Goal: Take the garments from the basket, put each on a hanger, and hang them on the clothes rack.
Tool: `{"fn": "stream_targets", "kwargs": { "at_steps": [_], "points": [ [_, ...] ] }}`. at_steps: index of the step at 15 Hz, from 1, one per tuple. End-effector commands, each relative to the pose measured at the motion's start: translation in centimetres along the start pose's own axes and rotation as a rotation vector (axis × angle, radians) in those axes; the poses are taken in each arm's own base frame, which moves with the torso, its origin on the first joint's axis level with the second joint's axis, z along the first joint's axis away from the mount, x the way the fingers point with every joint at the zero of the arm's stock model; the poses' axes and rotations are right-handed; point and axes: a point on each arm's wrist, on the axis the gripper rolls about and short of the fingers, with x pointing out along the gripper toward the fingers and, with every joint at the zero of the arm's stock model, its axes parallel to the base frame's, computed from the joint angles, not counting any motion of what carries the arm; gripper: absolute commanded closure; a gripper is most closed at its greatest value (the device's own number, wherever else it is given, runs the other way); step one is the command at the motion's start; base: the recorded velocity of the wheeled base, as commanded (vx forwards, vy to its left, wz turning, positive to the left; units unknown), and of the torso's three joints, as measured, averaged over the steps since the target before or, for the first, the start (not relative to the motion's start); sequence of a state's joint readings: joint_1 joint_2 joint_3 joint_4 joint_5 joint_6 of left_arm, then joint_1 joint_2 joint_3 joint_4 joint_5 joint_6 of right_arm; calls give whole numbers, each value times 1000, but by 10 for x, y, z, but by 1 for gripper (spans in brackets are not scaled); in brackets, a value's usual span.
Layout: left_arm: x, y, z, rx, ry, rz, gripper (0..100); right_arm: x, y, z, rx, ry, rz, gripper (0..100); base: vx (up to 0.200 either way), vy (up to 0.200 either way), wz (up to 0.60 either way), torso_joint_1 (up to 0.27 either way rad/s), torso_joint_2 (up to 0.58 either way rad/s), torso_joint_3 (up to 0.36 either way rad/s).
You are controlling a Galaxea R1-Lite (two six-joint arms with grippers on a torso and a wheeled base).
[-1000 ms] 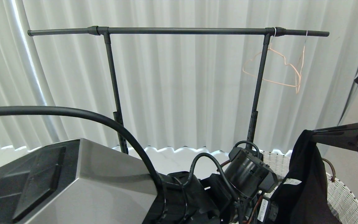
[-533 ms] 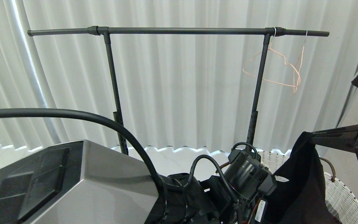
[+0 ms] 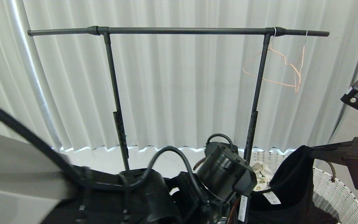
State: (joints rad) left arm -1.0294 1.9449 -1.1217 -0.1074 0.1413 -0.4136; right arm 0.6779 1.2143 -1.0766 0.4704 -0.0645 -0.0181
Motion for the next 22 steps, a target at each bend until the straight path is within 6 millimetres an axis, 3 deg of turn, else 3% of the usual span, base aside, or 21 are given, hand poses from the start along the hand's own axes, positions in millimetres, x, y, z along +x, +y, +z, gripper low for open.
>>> {"fn": "stream_targets", "kwargs": {
  "at_steps": [1, 2, 5, 9, 13, 17, 19, 22],
  "points": [
    [-95, 18, -3, -22, -36, -54, 100, 4, 0, 0, -1, 13, 0, 100, 0, 0, 0, 0, 0, 0],
    [-120, 27, -5, -35, -56, -74, 100, 7, 1, 0, -6, 21, 2, 100, 0, 0, 0, 0, 0, 0],
    [-164, 45, -12, -59, -106, -72, 100, 14, 2, 3, -14, 17, 13, 100, 0, 0, 0, 0, 0, 0],
    [-200, 62, -23, 97, -69, 57, 100, 16, 6, 10, -22, -37, 28, 100, 0, 0, 0, 0, 0, 0],
    [-224, 74, 26, 194, -221, 164, 100, 9, 8, 24, -24, -125, 33, 100, 0, 0, 0, 0, 0, 0],
    [-247, 69, 69, 217, -380, 177, 100, -9, 7, 69, -27, -279, 36, 100, 0, 0, 0, 0, 0, 0],
    [-253, 69, 76, 223, -415, 188, 100, -17, 7, 83, -36, -316, 33, 100, 0, 0, 0, 0, 0, 0],
    [-259, 73, 75, 234, -425, 207, 100, -20, 6, 84, -36, -314, 37, 100, 0, 0, 0, 0, 0, 0]
  ]
}}
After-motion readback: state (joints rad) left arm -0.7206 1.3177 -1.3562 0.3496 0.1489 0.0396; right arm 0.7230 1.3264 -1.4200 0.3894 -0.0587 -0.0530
